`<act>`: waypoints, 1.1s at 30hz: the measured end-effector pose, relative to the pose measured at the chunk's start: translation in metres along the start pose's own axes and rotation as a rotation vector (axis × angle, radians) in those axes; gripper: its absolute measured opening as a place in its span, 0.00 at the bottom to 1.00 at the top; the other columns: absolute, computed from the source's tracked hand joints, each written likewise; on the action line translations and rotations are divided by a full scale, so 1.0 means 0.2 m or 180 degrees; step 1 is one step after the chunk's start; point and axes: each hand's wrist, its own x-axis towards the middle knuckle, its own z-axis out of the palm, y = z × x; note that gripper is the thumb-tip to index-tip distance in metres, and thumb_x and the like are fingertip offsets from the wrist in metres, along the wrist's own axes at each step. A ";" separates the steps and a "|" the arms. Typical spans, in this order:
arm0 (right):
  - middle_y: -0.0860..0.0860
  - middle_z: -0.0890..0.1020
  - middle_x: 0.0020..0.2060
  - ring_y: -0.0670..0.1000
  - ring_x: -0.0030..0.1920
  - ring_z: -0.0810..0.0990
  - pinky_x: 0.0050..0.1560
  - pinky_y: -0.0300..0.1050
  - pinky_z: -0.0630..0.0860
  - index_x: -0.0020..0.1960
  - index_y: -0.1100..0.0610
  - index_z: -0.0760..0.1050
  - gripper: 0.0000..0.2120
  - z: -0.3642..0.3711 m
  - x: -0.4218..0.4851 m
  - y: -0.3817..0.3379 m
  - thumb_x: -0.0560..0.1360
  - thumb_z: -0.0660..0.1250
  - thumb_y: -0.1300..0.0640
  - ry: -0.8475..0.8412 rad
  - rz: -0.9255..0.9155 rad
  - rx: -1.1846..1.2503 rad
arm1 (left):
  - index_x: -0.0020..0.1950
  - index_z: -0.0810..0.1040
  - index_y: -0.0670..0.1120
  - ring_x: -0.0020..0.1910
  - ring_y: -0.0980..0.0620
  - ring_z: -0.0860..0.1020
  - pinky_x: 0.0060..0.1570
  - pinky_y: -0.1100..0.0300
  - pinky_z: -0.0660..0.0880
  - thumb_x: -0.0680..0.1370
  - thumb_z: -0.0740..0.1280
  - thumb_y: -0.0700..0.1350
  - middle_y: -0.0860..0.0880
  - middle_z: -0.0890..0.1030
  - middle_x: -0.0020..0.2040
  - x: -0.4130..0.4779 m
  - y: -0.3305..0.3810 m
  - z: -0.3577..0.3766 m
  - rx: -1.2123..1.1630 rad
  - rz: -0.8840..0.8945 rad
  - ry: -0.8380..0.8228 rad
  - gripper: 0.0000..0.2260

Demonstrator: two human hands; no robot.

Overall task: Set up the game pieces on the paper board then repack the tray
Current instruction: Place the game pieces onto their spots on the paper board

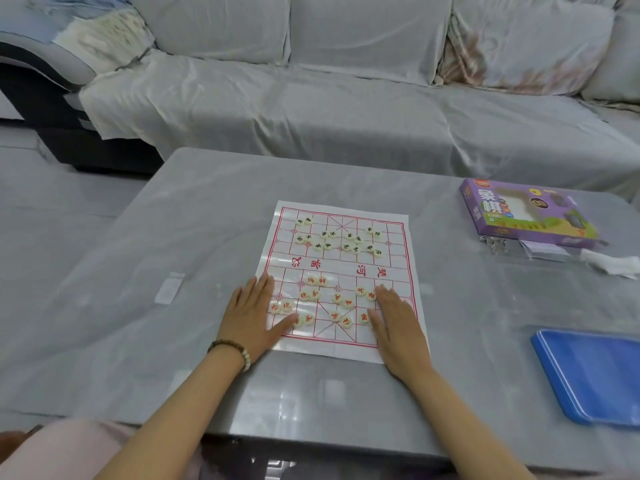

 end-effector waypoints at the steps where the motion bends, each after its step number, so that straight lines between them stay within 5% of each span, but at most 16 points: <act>1: 0.46 0.57 0.75 0.45 0.75 0.52 0.73 0.40 0.45 0.76 0.50 0.51 0.28 0.00 -0.01 0.00 0.79 0.44 0.40 -0.0029 -0.0005 -0.0027 | 0.76 0.41 0.47 0.75 0.51 0.42 0.72 0.55 0.40 0.61 0.29 0.77 0.50 0.41 0.77 -0.01 0.00 0.00 -0.0009 0.0009 -0.0010 0.51; 12: 0.44 0.56 0.75 0.44 0.75 0.52 0.74 0.41 0.46 0.76 0.48 0.52 0.30 0.00 -0.17 0.00 0.77 0.43 0.36 -0.0147 -0.0091 -0.0088 | 0.76 0.38 0.47 0.75 0.50 0.39 0.72 0.54 0.39 0.61 0.30 0.77 0.50 0.39 0.76 -0.14 -0.03 0.01 0.0057 0.0030 -0.0116 0.51; 18: 0.46 0.67 0.70 0.48 0.69 0.66 0.71 0.51 0.64 0.69 0.49 0.66 0.24 -0.04 -0.11 -0.04 0.75 0.62 0.43 0.0108 0.0054 0.0613 | 0.76 0.41 0.49 0.75 0.51 0.41 0.72 0.54 0.38 0.59 0.24 0.76 0.51 0.42 0.77 -0.15 0.04 -0.02 -0.0095 -0.0001 0.0055 0.52; 25: 0.47 0.73 0.55 0.46 0.58 0.69 0.57 0.37 0.61 0.52 0.49 0.79 0.14 -0.02 0.01 -0.24 0.70 0.71 0.44 0.0148 -0.0410 0.0186 | 0.76 0.40 0.52 0.75 0.53 0.39 0.71 0.56 0.34 0.65 0.26 0.72 0.53 0.41 0.77 -0.20 0.18 0.08 -0.0290 0.0143 0.0148 0.44; 29: 0.48 0.74 0.53 0.48 0.56 0.70 0.55 0.41 0.60 0.51 0.50 0.80 0.16 0.04 0.00 -0.26 0.69 0.70 0.42 0.0085 -0.0548 -0.0337 | 0.76 0.41 0.52 0.75 0.54 0.40 0.71 0.57 0.35 0.67 0.27 0.71 0.53 0.42 0.77 -0.20 0.18 0.10 -0.0366 0.0093 0.0183 0.42; 33: 0.47 0.76 0.50 0.46 0.53 0.70 0.55 0.39 0.62 0.51 0.51 0.81 0.12 0.02 -0.03 -0.26 0.71 0.71 0.47 0.0227 -0.0611 0.0031 | 0.76 0.43 0.52 0.75 0.53 0.41 0.71 0.57 0.35 0.65 0.25 0.72 0.53 0.44 0.77 -0.18 0.18 0.06 -0.0371 0.0188 0.0257 0.44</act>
